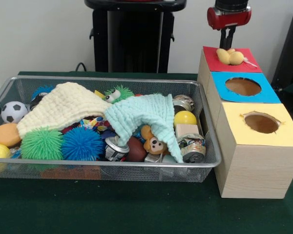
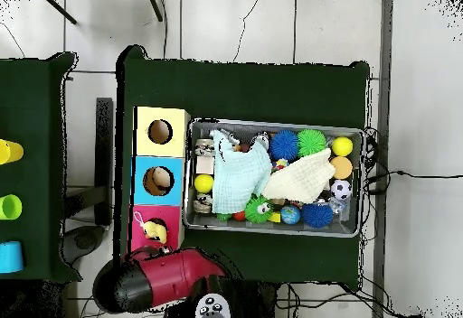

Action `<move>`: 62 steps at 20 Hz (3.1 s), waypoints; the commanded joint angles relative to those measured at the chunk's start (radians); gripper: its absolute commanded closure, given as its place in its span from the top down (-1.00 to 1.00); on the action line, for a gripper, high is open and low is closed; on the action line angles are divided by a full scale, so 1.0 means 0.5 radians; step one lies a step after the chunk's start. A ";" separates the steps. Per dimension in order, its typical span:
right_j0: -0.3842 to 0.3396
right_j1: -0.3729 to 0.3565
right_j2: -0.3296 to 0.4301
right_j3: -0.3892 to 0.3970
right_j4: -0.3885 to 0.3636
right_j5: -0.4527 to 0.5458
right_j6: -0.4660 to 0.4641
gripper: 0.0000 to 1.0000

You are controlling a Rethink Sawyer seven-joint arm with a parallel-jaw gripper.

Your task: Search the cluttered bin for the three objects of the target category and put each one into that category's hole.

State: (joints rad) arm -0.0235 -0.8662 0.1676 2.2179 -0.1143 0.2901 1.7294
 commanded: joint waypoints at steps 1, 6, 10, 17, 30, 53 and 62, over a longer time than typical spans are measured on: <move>0.047 0.221 -0.032 -0.123 -0.009 -0.189 0.330 -1.00; 0.010 0.179 -0.021 -0.117 0.004 -0.123 0.296 -1.00; -0.041 0.110 0.029 -0.079 0.040 -0.061 0.282 -1.00; -0.113 -0.051 0.108 -0.023 0.133 0.082 0.273 -1.00; -0.142 -0.267 0.125 -0.083 0.268 0.443 0.221 -1.00; -0.051 0.408 0.007 -0.386 0.103 -0.211 0.233 -1.00; 0.032 0.377 -0.102 -0.403 0.115 -0.156 0.223 -1.00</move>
State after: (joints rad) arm -0.0112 -0.7325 0.1380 2.1233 -0.0213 0.2439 1.7294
